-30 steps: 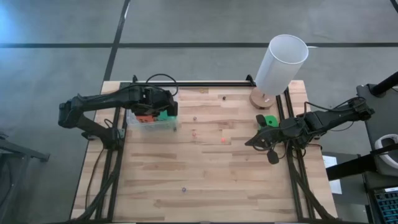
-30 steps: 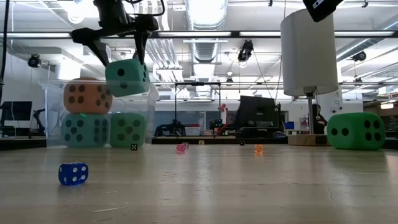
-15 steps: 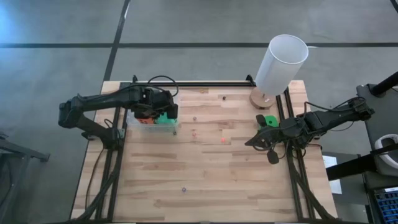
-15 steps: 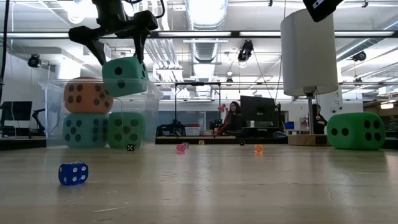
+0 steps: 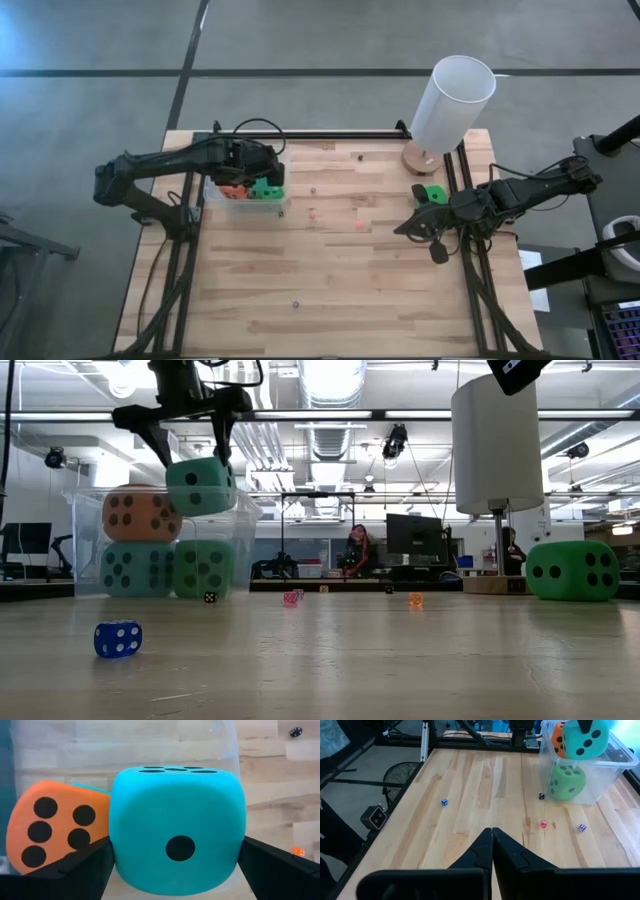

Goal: Pick & Place Dice
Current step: Put the blue large dice into the transparent bin

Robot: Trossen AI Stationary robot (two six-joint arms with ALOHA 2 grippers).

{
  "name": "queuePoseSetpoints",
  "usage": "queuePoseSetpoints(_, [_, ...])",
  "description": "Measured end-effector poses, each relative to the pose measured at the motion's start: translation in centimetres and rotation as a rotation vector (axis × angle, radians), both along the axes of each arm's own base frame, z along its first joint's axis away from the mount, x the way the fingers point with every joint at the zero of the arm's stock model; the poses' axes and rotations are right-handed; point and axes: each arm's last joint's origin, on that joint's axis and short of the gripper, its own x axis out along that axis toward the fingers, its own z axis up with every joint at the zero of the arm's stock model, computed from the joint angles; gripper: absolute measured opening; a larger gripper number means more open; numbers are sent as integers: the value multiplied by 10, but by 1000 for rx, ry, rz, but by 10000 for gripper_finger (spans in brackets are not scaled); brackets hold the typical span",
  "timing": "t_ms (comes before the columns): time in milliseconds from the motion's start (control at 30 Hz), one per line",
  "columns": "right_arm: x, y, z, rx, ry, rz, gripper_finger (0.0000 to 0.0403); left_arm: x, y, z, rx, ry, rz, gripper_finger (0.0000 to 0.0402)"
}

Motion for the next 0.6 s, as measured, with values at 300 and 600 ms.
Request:
queuePoseSetpoints(300, [0,0,0,0,-1,0,8,0,0,0,-5,-10,30,394])
queuePoseSetpoints(600, [0,0,0,0,-1,0,8,-1,0,0,-6,4,23,398])
